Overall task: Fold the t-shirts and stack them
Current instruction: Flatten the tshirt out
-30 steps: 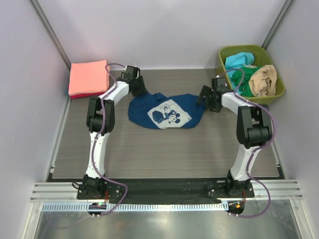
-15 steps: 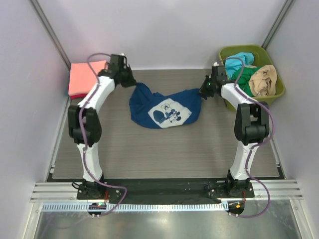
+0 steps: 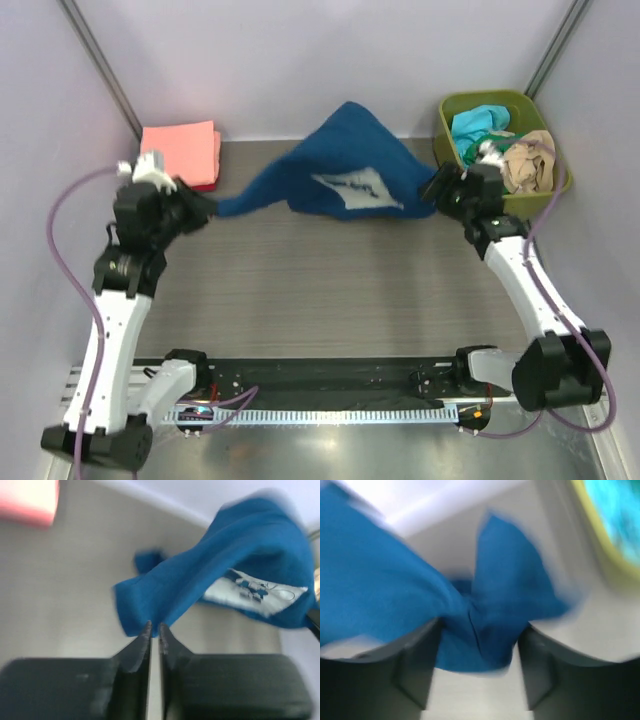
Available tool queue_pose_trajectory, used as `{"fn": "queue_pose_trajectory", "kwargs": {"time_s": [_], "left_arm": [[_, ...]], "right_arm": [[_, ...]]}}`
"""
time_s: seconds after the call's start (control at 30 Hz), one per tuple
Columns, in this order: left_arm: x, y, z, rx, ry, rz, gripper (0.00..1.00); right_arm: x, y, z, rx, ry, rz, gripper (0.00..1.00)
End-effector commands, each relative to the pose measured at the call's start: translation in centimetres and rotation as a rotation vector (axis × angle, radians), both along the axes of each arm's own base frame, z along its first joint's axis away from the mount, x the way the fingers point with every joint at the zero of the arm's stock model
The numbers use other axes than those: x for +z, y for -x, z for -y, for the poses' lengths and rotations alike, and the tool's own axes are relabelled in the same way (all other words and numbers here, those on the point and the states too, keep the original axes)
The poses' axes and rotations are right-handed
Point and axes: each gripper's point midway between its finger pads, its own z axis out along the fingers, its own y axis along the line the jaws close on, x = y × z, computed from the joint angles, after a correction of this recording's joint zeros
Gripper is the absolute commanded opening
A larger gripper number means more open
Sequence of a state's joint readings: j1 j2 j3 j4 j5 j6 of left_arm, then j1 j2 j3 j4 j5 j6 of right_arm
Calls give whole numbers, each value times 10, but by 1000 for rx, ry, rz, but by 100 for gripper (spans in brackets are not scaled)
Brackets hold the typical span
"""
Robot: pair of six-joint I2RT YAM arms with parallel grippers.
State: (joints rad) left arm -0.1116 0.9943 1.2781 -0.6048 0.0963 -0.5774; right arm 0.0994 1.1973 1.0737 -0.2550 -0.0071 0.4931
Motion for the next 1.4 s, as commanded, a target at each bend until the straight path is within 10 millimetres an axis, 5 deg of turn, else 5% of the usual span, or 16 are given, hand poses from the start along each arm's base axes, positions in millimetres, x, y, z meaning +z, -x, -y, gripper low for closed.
{"fn": "queue_pose_trajectory", "kwargs": {"time_s": [0.0,0.03,0.07,0.2,0.4,0.5,0.6,0.63,0.67,0.7,0.77,0.8,0.9,1.1,1.37], "left_arm": [[-98,43,-3,37,33,-258,18],[-130,61,-4,44,37,-337,35],[-142,71,-6,53,36,-368,66],[-164,98,-15,77,10,-387,81],[-166,72,-2,50,73,-381,74],[-175,36,13,21,90,-403,61],[-183,-2,46,-46,-7,-419,58],[-164,-17,70,-95,-33,-362,57],[-190,-30,86,-125,-69,-433,57],[-173,-49,103,-134,-102,-380,57],[-210,-74,124,-156,-147,-468,54],[-199,-94,142,-174,-136,-439,52],[-219,-132,178,-204,-126,-464,46],[-262,-176,241,-234,-204,-504,44],[-295,-193,268,-199,-317,-509,47]], "right_arm": [[-136,47,17,-99,24,-376,82],[-143,54,17,-105,18,-392,95],[-155,64,18,-106,18,-421,98],[-144,75,19,-104,16,-385,100],[-126,72,13,-67,5,-341,100],[-130,71,13,-50,22,-355,100],[-137,70,15,-45,45,-373,100],[-140,68,14,-41,52,-382,100],[-142,68,14,-37,56,-389,100],[-144,67,14,-29,61,-393,100],[-148,66,12,-16,59,-404,100],[-149,65,11,-12,62,-407,100],[-151,68,2,35,38,-412,100],[-148,71,-9,88,5,-398,100],[-167,72,-11,100,0,-438,100]]}}
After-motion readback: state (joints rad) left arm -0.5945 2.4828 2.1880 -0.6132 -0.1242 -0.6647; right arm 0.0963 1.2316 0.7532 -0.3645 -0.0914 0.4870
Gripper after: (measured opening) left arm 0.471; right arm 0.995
